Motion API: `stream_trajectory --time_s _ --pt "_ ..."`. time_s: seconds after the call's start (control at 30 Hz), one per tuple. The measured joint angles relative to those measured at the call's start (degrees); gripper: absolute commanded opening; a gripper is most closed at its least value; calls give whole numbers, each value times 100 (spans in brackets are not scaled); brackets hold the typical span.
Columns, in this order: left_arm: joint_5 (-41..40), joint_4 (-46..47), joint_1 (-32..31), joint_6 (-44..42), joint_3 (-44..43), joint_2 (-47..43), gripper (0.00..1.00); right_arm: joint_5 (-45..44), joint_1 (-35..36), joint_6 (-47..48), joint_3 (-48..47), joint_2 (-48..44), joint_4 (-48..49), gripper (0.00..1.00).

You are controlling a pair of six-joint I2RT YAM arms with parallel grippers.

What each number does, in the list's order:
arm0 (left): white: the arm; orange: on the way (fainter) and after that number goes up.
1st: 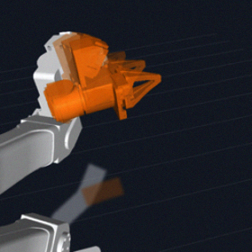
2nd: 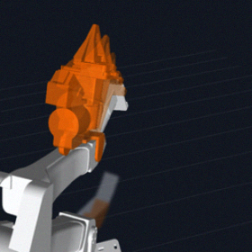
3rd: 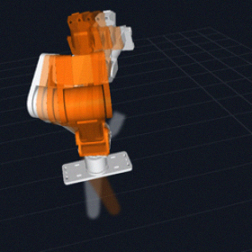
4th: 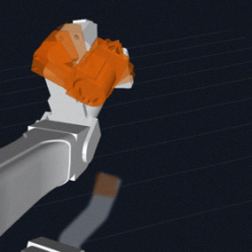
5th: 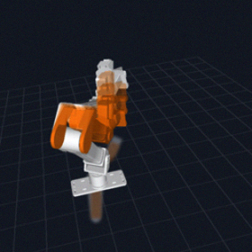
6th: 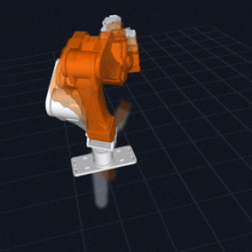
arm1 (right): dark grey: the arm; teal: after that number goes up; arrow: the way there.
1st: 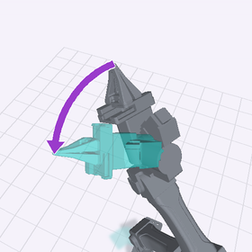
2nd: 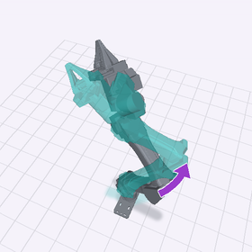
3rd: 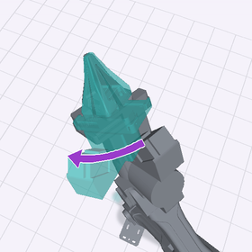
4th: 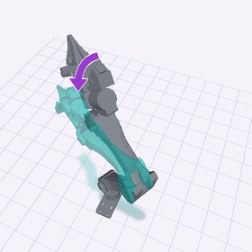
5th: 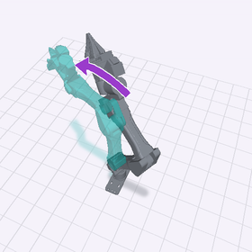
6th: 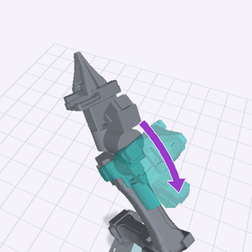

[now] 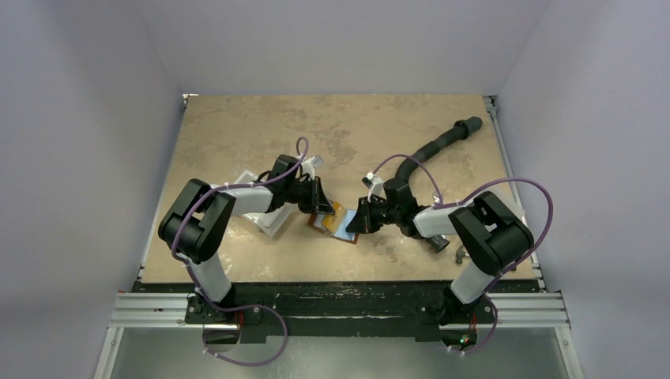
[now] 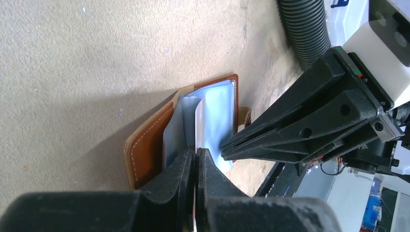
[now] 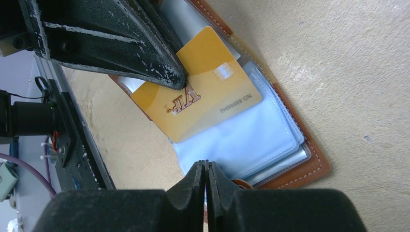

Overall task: Put the credit cards into the card holder
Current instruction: Insert the credit card into the card holder.

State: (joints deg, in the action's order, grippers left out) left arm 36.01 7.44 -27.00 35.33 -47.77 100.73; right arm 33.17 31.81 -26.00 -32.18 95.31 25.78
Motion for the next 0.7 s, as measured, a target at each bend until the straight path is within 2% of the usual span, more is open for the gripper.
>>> stream_trajectory --time_s 0.47,0.5,0.7 --pt "81 634 0 72 267 46 0 7 0 7 0 22 39 11" --pt "83 684 0 107 302 46 2 11 0 7 0 24 42 11" --pt "-181 944 -79 197 614 -90 33 11 0 7 0 24 46 11"
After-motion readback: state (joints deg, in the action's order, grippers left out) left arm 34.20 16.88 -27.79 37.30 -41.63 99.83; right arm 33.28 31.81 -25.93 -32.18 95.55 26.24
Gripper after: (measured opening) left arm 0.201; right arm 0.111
